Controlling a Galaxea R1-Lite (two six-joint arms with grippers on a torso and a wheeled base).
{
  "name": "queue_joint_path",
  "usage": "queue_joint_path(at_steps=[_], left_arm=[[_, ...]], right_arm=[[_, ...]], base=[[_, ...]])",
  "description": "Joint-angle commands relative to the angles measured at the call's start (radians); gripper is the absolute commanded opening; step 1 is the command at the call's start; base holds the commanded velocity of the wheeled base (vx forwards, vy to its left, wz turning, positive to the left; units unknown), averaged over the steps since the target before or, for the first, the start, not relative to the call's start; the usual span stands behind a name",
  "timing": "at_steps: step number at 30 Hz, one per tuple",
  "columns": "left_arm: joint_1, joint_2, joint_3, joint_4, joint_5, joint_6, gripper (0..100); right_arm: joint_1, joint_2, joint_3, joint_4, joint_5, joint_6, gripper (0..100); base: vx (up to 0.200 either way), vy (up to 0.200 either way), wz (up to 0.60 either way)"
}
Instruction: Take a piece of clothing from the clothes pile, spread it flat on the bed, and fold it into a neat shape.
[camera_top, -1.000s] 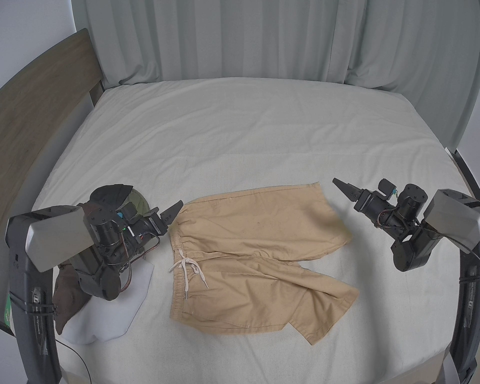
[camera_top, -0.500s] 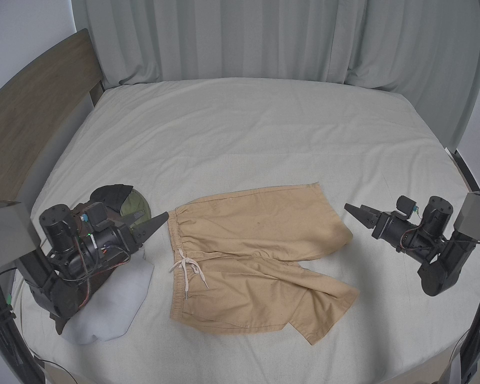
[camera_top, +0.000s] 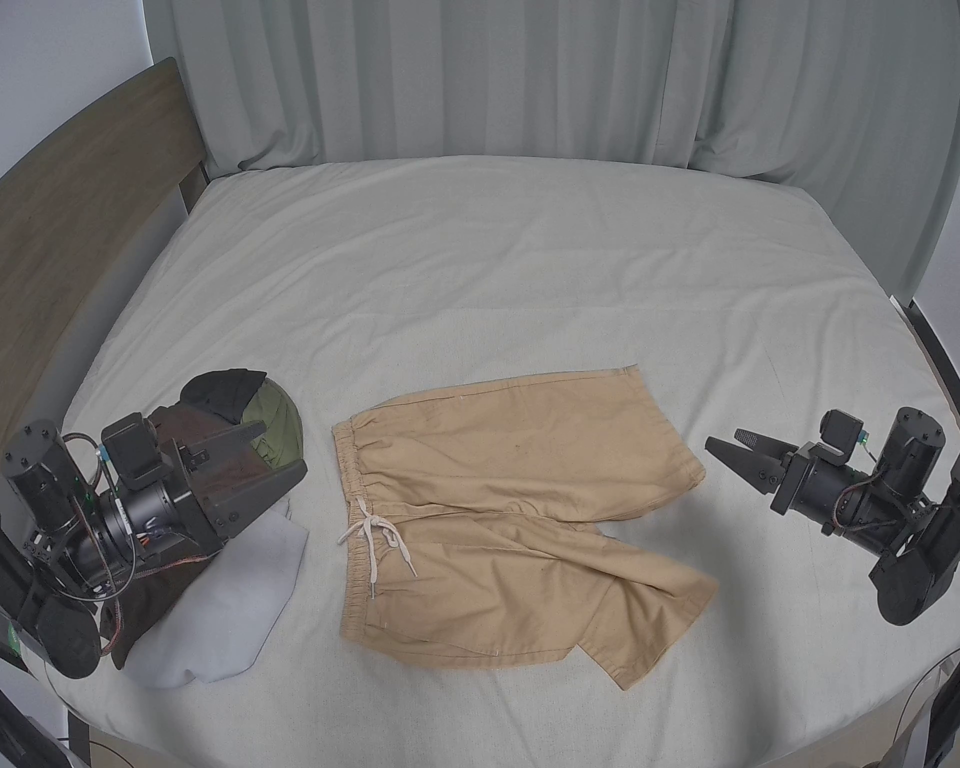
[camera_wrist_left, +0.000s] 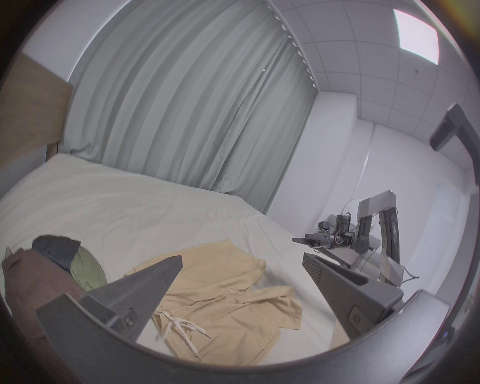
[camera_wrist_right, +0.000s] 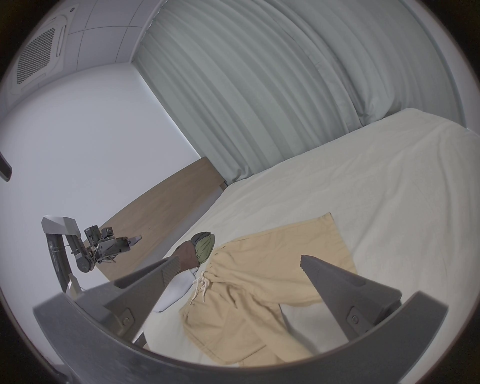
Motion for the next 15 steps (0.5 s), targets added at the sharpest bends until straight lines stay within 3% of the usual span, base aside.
queue_joint_path(at_steps=[1,9,15], left_arm=[[0.008,-0.031,0.019,0.000,-0.012,0.041,100],[0.049,-0.028,0.053,0.000,-0.086,0.191,100],[0.051,-0.025,0.111,0.000,-0.238,0.294,100]], right_arm=[[0.006,-0.010,0.039,0.000,0.018,-0.003,100],[0.012,-0.016,0.056,0.000,0.027,-0.026,100],[0.014,-0.007,0.100,0.000,0.033,-0.032,100]], base=[[0.000,0.000,0.00],[0.000,0.000,0.00],[0.000,0.000,0.00]])
